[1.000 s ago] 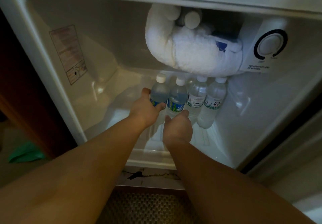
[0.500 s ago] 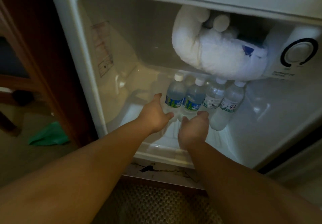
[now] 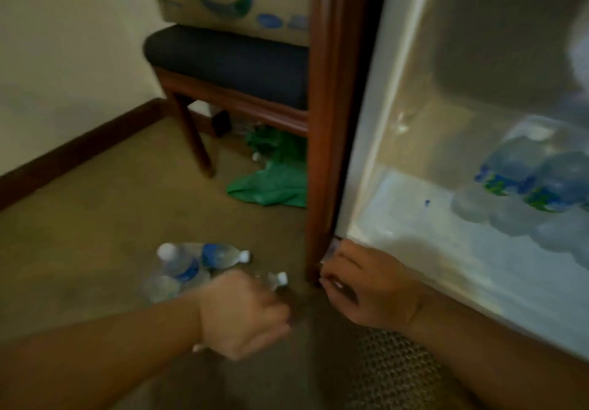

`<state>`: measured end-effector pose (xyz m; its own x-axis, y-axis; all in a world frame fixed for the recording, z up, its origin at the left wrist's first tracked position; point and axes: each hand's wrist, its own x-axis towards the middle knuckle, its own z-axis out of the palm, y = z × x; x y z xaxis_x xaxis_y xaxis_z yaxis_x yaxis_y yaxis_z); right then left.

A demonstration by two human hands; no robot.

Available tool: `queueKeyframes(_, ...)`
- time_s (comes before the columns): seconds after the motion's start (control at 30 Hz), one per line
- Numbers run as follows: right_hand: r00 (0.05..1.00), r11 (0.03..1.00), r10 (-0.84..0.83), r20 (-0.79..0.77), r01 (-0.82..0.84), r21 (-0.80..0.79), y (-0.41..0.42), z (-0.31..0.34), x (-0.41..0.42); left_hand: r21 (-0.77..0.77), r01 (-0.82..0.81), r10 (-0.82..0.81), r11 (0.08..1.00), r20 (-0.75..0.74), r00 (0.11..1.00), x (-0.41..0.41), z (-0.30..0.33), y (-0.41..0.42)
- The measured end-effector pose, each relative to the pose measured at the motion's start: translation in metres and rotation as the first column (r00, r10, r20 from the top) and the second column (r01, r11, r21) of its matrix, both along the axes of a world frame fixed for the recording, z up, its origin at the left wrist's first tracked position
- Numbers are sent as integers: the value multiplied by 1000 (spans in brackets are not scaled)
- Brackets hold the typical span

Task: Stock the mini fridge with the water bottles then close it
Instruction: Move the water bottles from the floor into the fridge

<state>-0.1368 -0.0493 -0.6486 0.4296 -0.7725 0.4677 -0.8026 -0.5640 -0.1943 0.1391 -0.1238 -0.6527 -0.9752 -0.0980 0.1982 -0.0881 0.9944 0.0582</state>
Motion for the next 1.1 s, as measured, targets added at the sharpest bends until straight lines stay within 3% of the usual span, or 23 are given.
queueKeyframes(0.1,984,975,145,-100,-124,186,-23,-11,48,-155,-347,368,925,135,920,93,2,-35)
queueKeyframes(0.17,977,926,146,-158,-79,369,-41,-23,79,-261,-599,650,757,206,732,144,4,-52)
queueKeyframes(0.23,984,845,91,-156,6,534,-62,-39,108,-275,-759,807,591,226,546,183,-2,-57)
queueKeyframes(0.3,983,766,20,-181,101,635,-82,-59,134,-253,-829,862,499,241,445,200,-14,-51)
queueKeyframes(0.4,978,750,-63,-196,177,637,-99,-87,164,-132,-915,917,382,172,359,197,-38,-39)
queueKeyframes(0.5,986,760,-153,-62,157,630,-106,-102,191,-1,-958,938,286,204,280,184,-61,-33)
queueKeyframes(0.57,971,751,-228,70,130,647,-110,-100,210,41,-974,917,223,330,224,178,-71,-33)
queueKeyframes(0.63,942,801,-258,213,86,592,-116,-89,227,43,-983,877,178,446,178,174,-81,-29)
queueKeyframes(0.7,937,863,-200,288,29,504,-127,-77,240,41,-983,844,176,507,173,169,-93,-18)
queueKeyframes(0.77,964,852,-150,220,13,523,-141,-67,250,95,-973,809,212,542,229,159,-108,-2)
queueKeyframes(0.83,984,823,-115,133,19,568,-150,-63,256,88,-940,764,330,560,321,142,-125,16)
queueKeyframes(0.93,984,818,-126,123,33,574,-149,-60,258,-76,-827,710,557,561,426,123,-145,34)
queueKeyframes(1.1,974,809,-186,129,77,583,-133,-52,252,-188,-697,629,692,631,454,121,-134,26)
